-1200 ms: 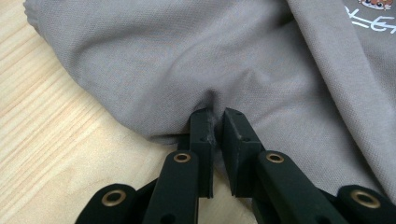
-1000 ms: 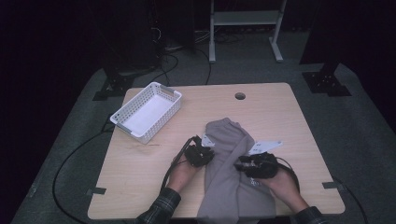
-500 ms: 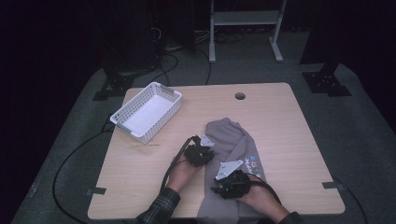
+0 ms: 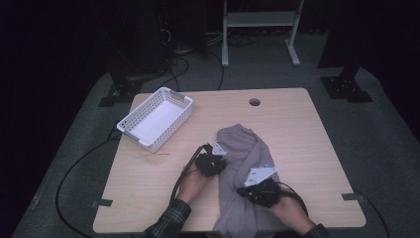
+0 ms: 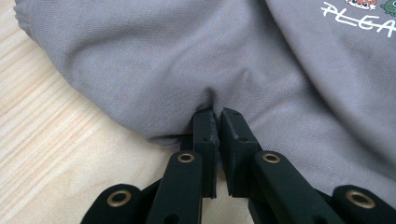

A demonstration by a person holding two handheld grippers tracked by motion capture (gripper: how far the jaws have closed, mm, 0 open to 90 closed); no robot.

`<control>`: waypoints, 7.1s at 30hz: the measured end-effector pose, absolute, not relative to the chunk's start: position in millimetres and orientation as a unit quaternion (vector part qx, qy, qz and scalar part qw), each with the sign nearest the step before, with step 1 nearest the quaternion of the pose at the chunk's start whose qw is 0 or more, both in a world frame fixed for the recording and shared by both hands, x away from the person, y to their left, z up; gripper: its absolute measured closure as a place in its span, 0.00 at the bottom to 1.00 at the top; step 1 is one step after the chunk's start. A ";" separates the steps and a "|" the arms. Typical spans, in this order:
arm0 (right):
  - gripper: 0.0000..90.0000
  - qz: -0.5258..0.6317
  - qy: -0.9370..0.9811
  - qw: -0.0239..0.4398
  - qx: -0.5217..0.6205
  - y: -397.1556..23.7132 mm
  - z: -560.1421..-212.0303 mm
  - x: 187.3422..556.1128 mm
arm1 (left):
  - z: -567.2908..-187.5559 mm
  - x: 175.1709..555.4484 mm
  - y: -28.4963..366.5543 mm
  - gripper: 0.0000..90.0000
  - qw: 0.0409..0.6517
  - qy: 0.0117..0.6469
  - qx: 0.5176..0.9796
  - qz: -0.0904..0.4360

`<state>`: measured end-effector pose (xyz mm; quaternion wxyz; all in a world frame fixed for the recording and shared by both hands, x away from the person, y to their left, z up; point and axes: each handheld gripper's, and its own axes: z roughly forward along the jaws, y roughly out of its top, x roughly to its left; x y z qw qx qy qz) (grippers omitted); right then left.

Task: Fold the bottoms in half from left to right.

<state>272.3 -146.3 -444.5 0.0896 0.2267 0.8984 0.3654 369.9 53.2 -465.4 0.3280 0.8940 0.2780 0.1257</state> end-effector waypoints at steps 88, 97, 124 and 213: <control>0.63 0.416 0.870 0.095 0.248 -184.2 -427.7 333.3 | -447.2 354.8 69.4 0.81 0.345 0.279 0.891 0.098; 0.49 0.376 0.912 0.057 0.156 -125.3 -447.6 318.4 | -460.4 363.6 78.9 0.84 0.322 0.289 0.898 0.084; 0.97 0.376 0.910 0.029 0.172 -173.5 -437.9 273.1 | -461.2 373.2 92.2 0.86 0.323 0.302 0.892 0.098; 0.56 0.405 0.905 0.043 0.119 -123.0 -423.8 324.8 | -461.5 400.7 105.7 0.78 0.306 0.324 0.884 0.140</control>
